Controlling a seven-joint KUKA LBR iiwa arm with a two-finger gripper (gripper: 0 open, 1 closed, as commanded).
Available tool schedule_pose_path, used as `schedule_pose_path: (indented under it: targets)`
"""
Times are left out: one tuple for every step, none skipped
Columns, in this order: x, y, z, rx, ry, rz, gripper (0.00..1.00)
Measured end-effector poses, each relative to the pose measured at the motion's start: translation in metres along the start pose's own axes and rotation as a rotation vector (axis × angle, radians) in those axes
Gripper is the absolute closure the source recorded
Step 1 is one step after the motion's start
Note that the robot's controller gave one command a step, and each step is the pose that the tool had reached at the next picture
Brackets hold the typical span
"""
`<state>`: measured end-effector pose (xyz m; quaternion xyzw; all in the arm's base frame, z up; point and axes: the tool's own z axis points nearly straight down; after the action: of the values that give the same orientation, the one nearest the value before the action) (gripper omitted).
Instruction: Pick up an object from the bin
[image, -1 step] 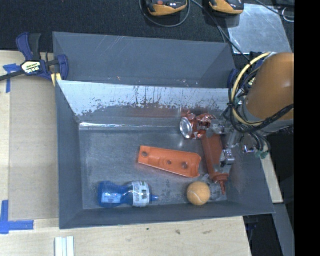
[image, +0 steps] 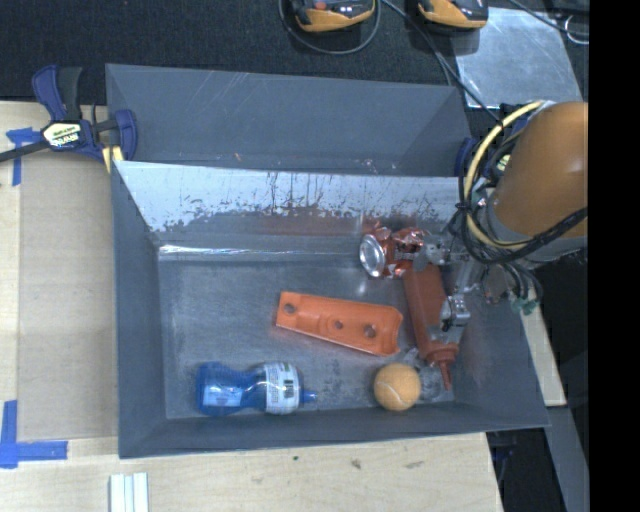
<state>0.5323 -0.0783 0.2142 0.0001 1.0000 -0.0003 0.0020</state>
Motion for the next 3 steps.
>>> schedule_pose_path:
  targets:
    - [-0.036,0.048,0.126,0.0,0.003,0.23,0.0]
    - [-0.039,0.05,0.053,0.0,-0.005,0.09,0.0]
    - [-0.047,0.079,0.115,-0.001,0.003,0.339,0.0]
